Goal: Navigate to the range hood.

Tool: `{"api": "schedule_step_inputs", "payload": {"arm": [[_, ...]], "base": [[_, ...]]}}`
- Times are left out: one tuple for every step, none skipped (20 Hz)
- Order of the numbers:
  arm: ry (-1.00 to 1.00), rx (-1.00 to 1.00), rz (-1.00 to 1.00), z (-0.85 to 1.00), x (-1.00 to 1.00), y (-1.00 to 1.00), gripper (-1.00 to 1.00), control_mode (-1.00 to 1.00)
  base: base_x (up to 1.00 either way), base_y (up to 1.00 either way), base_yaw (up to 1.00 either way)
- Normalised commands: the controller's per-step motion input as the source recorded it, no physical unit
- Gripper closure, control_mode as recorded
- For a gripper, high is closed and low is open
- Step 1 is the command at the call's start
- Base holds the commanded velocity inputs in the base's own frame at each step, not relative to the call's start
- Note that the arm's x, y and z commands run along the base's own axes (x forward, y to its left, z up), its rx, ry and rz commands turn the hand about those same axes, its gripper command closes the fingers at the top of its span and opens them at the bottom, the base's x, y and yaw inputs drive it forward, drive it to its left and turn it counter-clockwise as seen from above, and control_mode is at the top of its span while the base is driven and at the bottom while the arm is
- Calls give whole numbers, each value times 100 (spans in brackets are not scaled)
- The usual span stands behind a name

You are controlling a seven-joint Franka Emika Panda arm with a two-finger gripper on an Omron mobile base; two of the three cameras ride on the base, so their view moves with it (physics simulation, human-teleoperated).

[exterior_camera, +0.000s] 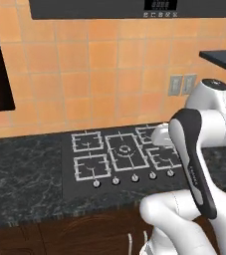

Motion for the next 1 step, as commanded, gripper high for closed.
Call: {"api": "schedule_step_inputs", "payload": {"arm": [[0, 0, 0, 0, 0, 0, -100, 100]], "base": [[0, 0, 0]]}}
